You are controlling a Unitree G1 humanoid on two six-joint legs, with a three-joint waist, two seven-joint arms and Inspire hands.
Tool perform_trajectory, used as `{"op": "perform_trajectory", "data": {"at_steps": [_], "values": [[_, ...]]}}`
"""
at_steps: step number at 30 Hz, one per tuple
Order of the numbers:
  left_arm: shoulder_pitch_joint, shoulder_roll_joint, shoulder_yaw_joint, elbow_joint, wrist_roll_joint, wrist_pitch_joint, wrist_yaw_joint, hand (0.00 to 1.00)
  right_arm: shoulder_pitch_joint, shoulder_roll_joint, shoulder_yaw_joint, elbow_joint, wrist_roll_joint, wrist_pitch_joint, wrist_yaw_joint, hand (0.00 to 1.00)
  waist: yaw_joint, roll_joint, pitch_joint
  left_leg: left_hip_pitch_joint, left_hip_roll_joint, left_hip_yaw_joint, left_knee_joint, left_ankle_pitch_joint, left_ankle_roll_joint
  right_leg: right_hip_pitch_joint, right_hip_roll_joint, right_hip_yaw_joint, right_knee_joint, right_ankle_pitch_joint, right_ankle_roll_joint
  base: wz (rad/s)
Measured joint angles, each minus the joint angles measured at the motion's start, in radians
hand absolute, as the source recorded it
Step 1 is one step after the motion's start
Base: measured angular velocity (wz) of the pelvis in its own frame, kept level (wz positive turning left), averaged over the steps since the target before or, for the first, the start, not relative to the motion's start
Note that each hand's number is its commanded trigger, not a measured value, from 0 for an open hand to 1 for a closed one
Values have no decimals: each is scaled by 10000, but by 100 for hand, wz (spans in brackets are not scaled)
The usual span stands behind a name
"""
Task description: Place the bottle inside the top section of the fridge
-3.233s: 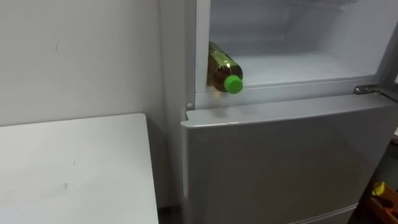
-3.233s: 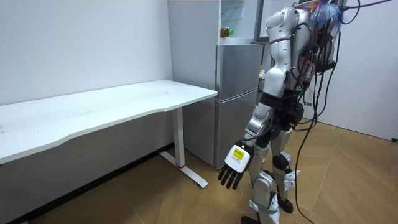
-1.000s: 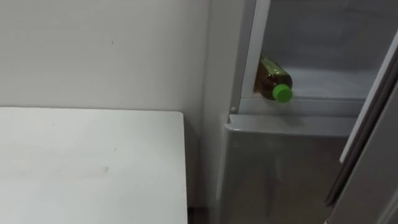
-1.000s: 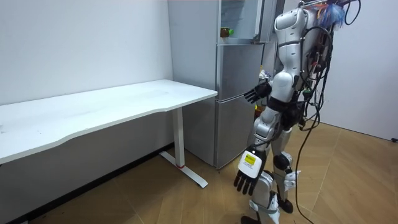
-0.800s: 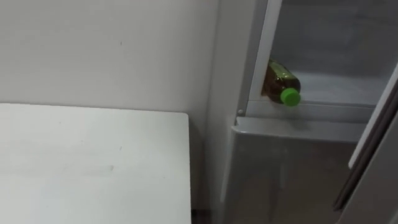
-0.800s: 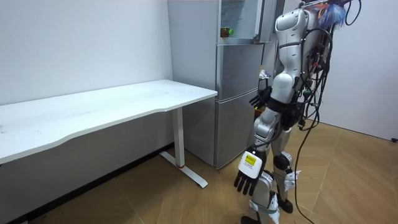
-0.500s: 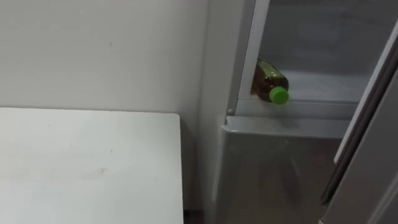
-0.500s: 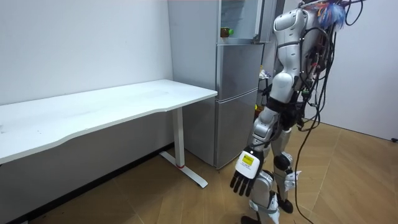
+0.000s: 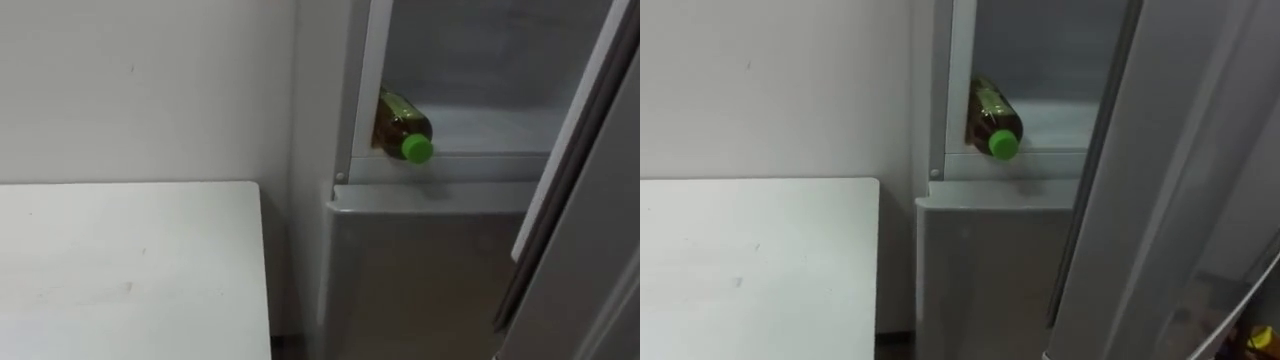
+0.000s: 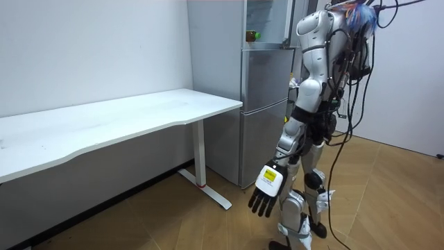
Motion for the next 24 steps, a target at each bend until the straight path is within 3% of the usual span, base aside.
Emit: {"op": "perform_trajectory", "data": {"at_steps": [4,5,6,9,13,14,16,18,24], "values": [[-5,-55,8,-2,-1,5,-79,0,-563,-28,-390,-1108,-8,1,-460,0,-3,23,-41,27,1,25,-7,2,-1,3,-3,-6,23,0,0,-1],[-14,-57,-9,0,-1,4,-89,0,-703,-81,-389,-1279,-14,0,-548,0,-7,99,-12,29,1,33,4,2,-1,2,-2,-6,25,0,0,-4],[-37,-59,-13,3,-7,-46,-89,0,-968,-236,-378,-1567,-41,0,-741,0,-5,43,-48,33,1,34,8,4,-1,-10,-5,-9,61,0,0,0],[-40,-70,-13,95,-45,-282,-67,0,-1543,-883,-298,-2303,-47,-30,-1152,0,65,13,-40,25,3,36,7,14,-8,-70,-7,-22,146,-13,12,0],[-66,-66,-57,276,-38,-390,-44,0,-2269,-1428,-18,-2830,-466,-288,-1204,0,119,-250,22,-42,4,29,81,22,-16,-109,-7,-27,133,-25,-5,0],[-71,-65,-97,317,-36,-384,-40,0,-2473,-1454,8,-2884,-471,-297,-1184,0,126,-286,1,-51,7,16,111,22,-16,-108,-7,-34,133,-25,-5,3],[-69,-43,-207,332,-37,-389,-41,0,-2681,-1460,26,-2912,-469,-410,-1177,0,151,-449,64,-108,11,-43,144,21,-15,-112,-9,-97,135,-23,-7,7],[-72,-61,-327,401,-36,-389,-70,0,-2849,-1460,107,-2923,-539,-468,-1203,0,160,-504,71,-133,14,-66,152,18,-16,-122,-10,-129,138,-21,-8,3],[-281,-65,-473,393,-26,-635,-68,0,-3055,-1473,489,-2938,-823,-740,-1003,0,304,-247,17,-128,22,-66,117,17,-15,-135,-12,-275,137,-21,-7,0]]}}
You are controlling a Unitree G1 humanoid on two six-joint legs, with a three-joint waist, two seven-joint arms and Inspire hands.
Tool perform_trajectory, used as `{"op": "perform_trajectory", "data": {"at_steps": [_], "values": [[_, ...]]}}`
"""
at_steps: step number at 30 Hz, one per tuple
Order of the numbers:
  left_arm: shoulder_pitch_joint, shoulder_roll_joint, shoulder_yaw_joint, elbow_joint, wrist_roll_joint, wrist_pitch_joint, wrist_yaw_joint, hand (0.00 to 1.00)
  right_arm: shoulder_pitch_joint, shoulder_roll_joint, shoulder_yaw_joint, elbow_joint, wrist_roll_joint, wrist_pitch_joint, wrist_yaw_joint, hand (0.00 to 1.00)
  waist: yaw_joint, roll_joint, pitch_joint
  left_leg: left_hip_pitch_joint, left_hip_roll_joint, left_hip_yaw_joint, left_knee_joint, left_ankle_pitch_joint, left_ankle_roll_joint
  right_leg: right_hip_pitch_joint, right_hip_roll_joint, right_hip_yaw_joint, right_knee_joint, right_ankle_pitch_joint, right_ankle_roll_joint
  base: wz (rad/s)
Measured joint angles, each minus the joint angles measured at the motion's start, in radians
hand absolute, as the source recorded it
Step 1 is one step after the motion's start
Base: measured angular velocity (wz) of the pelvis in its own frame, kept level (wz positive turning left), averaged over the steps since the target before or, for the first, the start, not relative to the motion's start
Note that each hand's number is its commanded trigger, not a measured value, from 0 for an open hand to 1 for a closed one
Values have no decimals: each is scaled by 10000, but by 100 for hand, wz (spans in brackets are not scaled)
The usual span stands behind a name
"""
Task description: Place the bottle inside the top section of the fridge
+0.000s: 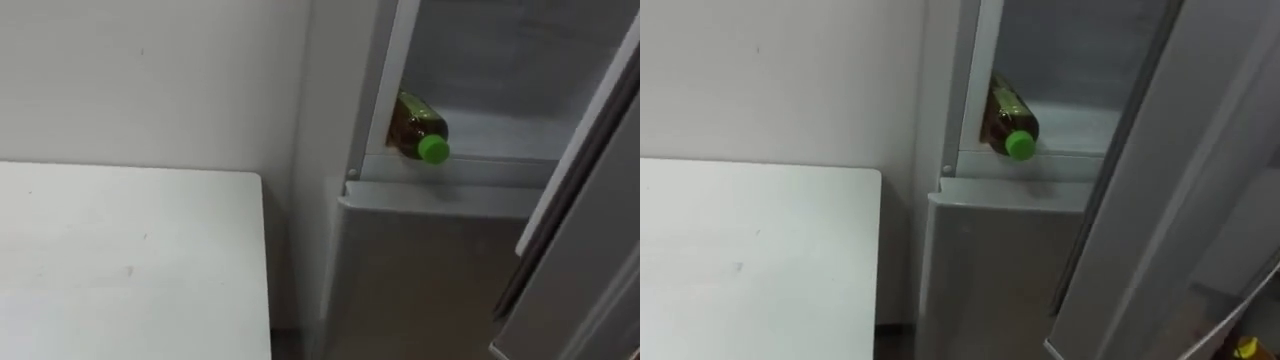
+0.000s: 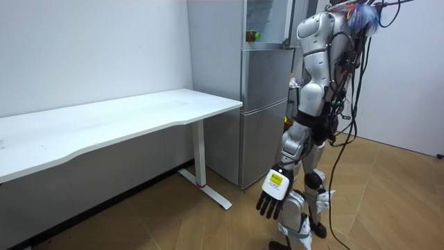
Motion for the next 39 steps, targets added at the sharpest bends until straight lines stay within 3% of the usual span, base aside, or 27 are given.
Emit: {"op": "perform_trajectory", "data": {"at_steps": [2,6,7,9,13,21,39], "values": [[5,1,-41,-18,30,-186,-1,0,-264,0,294,-1,-11,-38,65,0,65,121,-31,-1,-1,-1,-2,2,-1,3,-1,-13,1,0,0,0],[15,2,58,0,33,-198,-54,0,-502,0,511,-2,-21,-46,324,0,275,234,-77,0,0,-28,5,6,-3,23,1,-45,1,-1,0,1],[21,8,90,13,32,-200,-132,0,-595,0,550,-1,-20,-46,392,0,362,152,-36,2,-2,-51,7,7,-2,40,0,-70,7,-1,0,4],[31,4,89,30,42,-195,-219,0,-919,0,814,26,-64,-46,523,0,393,185,-51,1,-3,-83,28,10,-6,66,0,-80,10,-1,1,6],[-91,-2,44,274,355,-157,-441,0,-1111,2,1263,12,-640,-49,1236,0,491,131,2,-1,0,-286,35,12,-12,191,-5,-274,-1,-3,1,13],[-190,61,-45,412,431,-149,-617,0,-1162,0,2323,2,-810,-101,2768,0,811,95,0,1,2,-324,63,15,-14,220,-13,-279,-5,-2,1,1],[-213,95,-45,438,527,-153,-869,0,-1162,9,2360,21,-1178,-193,3190,0,835,113,-14,-59,1,-365,61,32,-27,186,-11,-329,-11,-2,0,0]]}}
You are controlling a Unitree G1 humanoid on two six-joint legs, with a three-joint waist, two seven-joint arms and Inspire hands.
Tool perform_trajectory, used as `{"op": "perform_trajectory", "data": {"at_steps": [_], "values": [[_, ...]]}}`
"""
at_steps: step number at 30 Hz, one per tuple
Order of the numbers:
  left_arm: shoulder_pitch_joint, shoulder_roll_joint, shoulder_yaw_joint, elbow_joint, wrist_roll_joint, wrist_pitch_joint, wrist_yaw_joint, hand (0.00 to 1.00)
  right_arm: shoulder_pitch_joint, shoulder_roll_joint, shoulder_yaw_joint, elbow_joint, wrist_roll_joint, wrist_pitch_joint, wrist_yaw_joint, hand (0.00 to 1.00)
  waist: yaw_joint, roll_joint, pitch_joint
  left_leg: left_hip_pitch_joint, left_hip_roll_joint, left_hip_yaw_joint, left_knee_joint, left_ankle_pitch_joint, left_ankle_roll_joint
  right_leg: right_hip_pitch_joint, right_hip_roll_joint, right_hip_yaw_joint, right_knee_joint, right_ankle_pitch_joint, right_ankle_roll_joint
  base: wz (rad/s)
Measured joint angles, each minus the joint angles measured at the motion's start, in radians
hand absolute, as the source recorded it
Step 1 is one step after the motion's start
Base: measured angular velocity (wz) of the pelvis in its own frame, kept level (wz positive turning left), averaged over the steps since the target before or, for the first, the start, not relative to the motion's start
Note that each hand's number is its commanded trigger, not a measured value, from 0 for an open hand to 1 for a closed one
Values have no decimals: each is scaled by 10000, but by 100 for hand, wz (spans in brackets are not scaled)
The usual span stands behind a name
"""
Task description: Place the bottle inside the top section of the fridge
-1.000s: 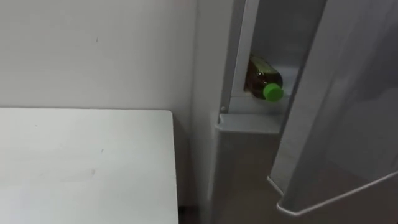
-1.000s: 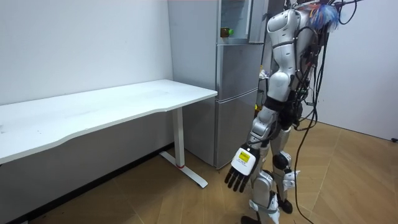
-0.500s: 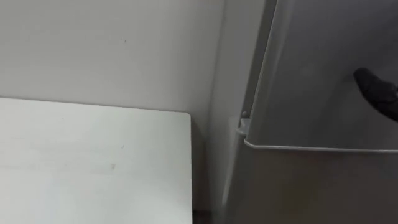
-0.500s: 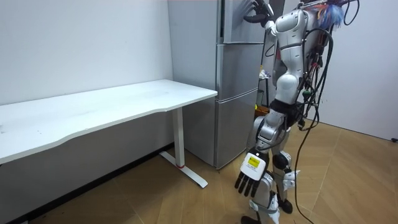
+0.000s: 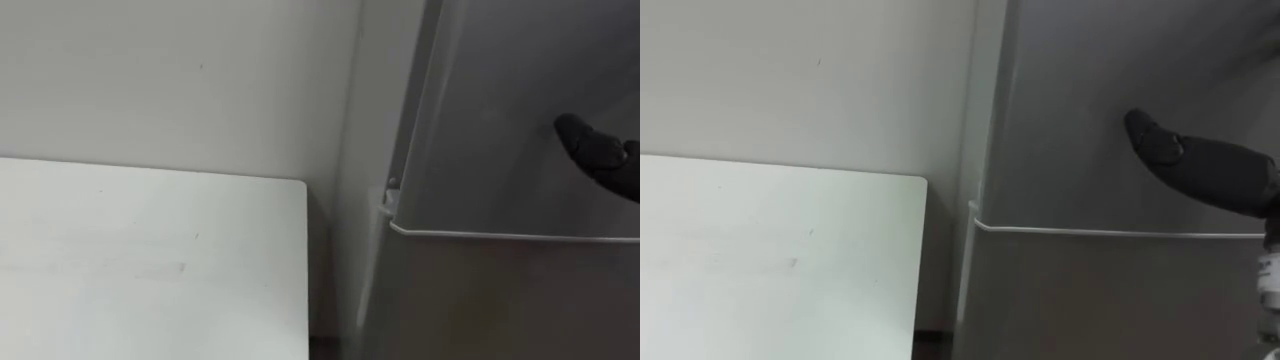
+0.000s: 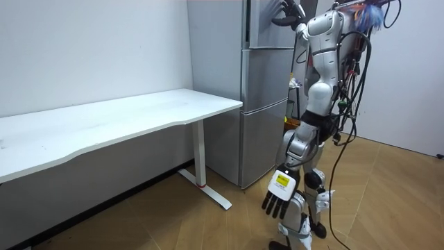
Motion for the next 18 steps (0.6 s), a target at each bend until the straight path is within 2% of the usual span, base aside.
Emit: {"op": "perform_trajectory", "data": {"at_steps": [5,8,10,14,16,18], "values": [[-7,11,-108,8,190,25,-25,0,-3,-1,65,215,-103,-114,36,0,7,-15,-12,1,2,-1,18,1,-1,5,1,-44,0,1,-2,0],[-44,28,-195,55,196,44,-31,0,-138,-2,106,685,-58,-349,136,0,4,-22,-7,2,3,-7,44,0,-1,24,1,-42,1,7,-10,0],[-124,35,-291,51,213,60,-30,0,-454,-3,208,1234,-62,-560,215,0,7,-22,-1,-3,3,-34,100,1,-1,52,-1,-39,8,14,-22,0],[-327,64,-388,-30,487,240,-110,0,-1221,-113,547,2082,25,-515,224,0,26,-41,4,-82,2,-50,172,26,-6,16,-1,-59,-1,37,-60,1],[-444,84,-403,-38,1014,412,-178,0,-1783,-211,712,2859,137,-527,214,0,61,-77,4,-114,1,-50,223,52,1,11,-1,-61,-10,50,-83,0],[-447,96,-419,-59,1070,543,-218,0,-1912,-219,728,3099,447,-549,257,0,33,-102,7,-155,1,-55,288,60,13,11,-3,-57,-26,60,-114,2]]}}
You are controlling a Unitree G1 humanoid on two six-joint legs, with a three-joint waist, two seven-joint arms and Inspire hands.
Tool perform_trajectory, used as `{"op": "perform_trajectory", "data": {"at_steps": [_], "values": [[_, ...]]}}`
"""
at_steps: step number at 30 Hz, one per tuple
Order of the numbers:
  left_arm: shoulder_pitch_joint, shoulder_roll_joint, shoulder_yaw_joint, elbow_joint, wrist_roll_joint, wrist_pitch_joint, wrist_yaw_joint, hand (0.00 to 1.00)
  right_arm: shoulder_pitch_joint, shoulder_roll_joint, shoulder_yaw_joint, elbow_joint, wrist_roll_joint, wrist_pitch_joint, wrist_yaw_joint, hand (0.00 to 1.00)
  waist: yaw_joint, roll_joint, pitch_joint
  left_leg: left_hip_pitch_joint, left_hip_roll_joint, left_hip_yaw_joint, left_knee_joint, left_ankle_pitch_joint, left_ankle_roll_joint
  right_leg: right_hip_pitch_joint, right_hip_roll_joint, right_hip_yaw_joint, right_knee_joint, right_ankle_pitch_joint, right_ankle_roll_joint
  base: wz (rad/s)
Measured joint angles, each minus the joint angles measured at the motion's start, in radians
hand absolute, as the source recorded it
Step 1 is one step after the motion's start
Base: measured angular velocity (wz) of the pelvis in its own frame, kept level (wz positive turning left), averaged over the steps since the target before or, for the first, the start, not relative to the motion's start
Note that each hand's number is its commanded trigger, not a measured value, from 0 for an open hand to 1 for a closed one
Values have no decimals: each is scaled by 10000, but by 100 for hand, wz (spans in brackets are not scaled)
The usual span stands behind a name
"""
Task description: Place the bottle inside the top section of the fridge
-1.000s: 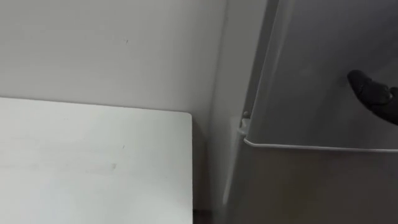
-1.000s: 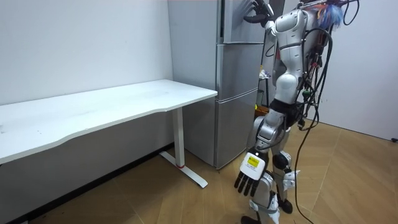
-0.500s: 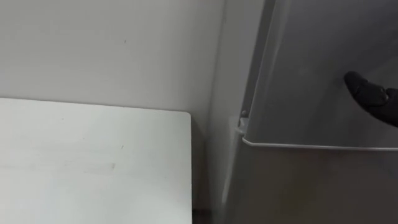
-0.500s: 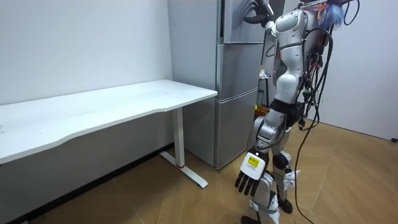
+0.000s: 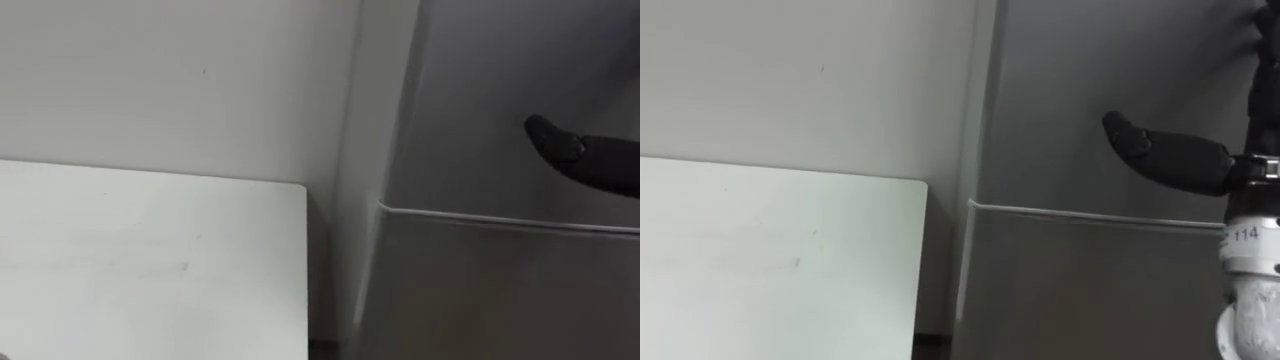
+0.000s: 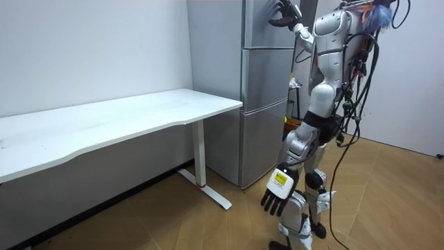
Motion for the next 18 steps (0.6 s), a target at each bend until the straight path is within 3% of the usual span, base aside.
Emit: {"op": "perform_trajectory", "data": {"at_steps": [3,8,11,14,18], "values": [[46,40,-10,-243,179,203,-140,0,-293,-158,51,904,70,-303,15,0,3,-95,11,-134,-3,-87,206,5,12,-44,-8,-17,41,20,-9,3],[43,58,-57,-379,312,517,-317,0,-1428,-214,433,2866,63,-471,70,0,25,-99,13,-310,-42,-327,579,7,41,-91,-7,13,45,122,78,-1],[201,81,-27,-807,308,689,-526,0,-2024,-458,574,4040,55,-440,242,0,393,-119,-10,-480,-241,-901,682,-24,123,-260,-8,-16,82,172,-22,-17],[319,110,-26,-1137,299,860,-594,0,-2605,-547,578,4842,112,-275,472,0,508,-204,-65,-796,-430,-1470,680,172,205,-543,-34,-231,63,325,-54,4],[631,133,-35,-1551,295,976,-606,0,-3115,-779,638,5380,1455,398,509,0,566,-317,-155,-1045,-574,-1953,663,298,162,-686,-89,-534,76,341,-73,27]]}}
